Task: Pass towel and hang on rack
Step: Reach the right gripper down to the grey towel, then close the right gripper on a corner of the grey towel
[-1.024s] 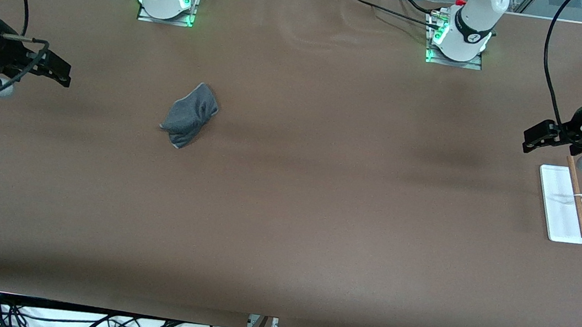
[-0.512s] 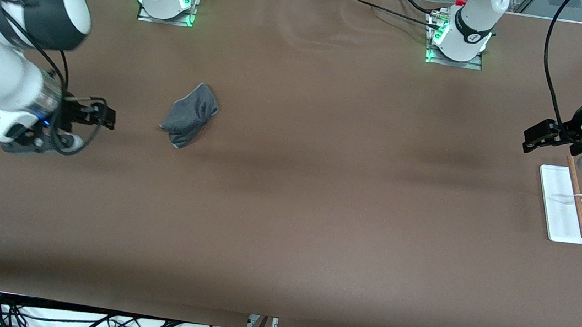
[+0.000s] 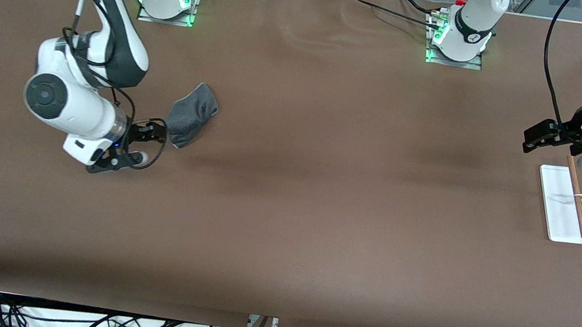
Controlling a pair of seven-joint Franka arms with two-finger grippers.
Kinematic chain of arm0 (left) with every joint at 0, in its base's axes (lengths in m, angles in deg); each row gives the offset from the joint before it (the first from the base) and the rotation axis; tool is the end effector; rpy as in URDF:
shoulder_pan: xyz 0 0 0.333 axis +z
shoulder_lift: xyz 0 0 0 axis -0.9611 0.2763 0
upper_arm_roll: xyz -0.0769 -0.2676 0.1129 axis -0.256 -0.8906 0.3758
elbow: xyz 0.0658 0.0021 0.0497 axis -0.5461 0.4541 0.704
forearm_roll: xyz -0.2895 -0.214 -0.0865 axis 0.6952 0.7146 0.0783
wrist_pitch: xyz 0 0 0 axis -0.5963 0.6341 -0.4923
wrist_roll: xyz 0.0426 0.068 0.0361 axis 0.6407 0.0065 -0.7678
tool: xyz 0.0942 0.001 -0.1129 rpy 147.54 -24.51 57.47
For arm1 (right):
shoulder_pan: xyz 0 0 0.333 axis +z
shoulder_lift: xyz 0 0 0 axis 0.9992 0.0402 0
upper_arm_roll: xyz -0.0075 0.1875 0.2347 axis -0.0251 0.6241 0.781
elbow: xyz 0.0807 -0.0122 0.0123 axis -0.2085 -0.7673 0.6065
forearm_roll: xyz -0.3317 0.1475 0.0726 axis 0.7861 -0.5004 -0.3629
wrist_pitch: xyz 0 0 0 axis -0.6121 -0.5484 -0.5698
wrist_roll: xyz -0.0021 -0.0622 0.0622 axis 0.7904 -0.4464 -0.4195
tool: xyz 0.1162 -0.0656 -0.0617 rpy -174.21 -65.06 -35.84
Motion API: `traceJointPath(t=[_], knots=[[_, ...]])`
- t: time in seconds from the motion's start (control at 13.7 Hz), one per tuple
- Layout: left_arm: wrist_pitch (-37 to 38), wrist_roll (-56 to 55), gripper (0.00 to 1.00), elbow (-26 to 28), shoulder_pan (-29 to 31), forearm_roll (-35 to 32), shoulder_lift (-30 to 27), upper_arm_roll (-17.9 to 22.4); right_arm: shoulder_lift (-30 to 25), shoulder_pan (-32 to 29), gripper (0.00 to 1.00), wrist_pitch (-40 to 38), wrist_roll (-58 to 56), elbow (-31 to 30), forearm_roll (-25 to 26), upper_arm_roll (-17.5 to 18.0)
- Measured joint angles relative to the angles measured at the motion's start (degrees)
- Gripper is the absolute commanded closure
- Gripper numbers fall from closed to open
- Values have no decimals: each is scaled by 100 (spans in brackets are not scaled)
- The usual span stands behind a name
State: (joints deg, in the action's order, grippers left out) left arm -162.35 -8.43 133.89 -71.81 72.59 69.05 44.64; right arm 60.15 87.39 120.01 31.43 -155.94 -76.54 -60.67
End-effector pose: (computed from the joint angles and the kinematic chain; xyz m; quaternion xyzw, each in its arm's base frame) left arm 0.5404 -0.0200 0.5223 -0.9988 -0.0439 0.0109 0.0170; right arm 0.5725 0.1460 0.2877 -0.9807 -0.1751 0.0823 0.0289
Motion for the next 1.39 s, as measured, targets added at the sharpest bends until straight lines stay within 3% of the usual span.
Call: traceJointPath(t=[0.59, 1.02, 1.39], knots=[[0, 0, 0, 0, 0, 0, 0, 0, 74, -16, 0, 776, -1027, -1140, -1, 21], [0, 0, 0, 0, 0, 0, 0, 0, 115, -22, 0, 822, -1717, -1286, -149, 16], [0, 0, 0, 0, 0, 0, 0, 0, 115, -129, 4, 820, -3053, -1293, -493, -83]])
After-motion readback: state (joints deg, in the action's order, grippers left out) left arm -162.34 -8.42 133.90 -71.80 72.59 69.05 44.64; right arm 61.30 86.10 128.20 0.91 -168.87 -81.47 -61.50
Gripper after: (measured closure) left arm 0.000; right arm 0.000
